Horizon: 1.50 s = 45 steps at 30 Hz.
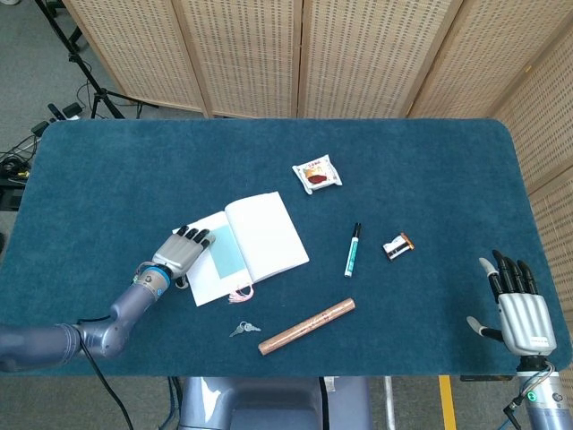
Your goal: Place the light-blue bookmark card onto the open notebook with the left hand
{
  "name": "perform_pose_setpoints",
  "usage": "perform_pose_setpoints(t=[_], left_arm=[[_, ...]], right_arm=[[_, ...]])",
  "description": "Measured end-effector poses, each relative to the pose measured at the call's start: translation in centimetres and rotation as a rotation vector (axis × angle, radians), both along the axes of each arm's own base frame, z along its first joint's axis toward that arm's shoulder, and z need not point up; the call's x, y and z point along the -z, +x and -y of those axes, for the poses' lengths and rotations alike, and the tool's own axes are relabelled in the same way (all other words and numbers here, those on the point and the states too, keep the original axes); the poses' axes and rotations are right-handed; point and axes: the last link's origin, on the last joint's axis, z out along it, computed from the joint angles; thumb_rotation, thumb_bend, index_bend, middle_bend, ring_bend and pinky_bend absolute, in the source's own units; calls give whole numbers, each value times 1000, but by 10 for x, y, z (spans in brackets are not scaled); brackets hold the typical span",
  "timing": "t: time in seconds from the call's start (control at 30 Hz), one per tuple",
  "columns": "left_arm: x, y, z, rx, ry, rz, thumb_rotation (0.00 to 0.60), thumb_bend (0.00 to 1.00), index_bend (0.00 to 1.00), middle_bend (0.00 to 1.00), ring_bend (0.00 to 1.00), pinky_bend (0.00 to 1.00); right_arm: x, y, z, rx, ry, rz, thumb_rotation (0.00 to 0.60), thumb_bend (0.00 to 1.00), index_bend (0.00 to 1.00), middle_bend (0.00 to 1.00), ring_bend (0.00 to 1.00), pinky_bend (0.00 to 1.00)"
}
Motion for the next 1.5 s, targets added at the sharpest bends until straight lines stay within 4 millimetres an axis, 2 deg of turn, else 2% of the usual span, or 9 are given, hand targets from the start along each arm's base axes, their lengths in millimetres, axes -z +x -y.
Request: perform_pose_setpoints(t=[0.43, 0.63, 0.83, 1.03, 1.3, 1.5], left_arm=[[-13, 19, 7, 78, 28, 115, 600, 153, 59, 0, 0, 0], [-44, 31, 14, 106, 84, 217, 600, 154, 59, 0, 0, 0], [-76, 24, 25, 142, 207, 279, 600, 140, 57, 0, 0, 0], [-102, -11, 56, 149, 387, 322, 600, 123, 39, 0, 0, 0], [-129, -87, 129, 41, 614, 342, 600, 122, 38, 0, 0, 0], [-143, -113, 157, 22, 714, 339, 600, 122, 38, 0, 0, 0]], right_arm=[[1, 1, -1, -7, 4, -3, 600, 156, 69, 0, 0, 3], [0, 1, -1, -9, -1, 0, 600, 156, 69, 0, 0, 3], [0, 0, -1, -5, 6, 4, 600, 156, 69, 0, 0, 3], [1, 1, 0, -13, 12, 2, 600, 156, 69, 0, 0, 3], [5, 9, 1, -48, 18, 0, 600, 156, 69, 0, 0, 3], [12, 15, 4, -70, 40, -11, 600, 156, 69, 0, 0, 3]])
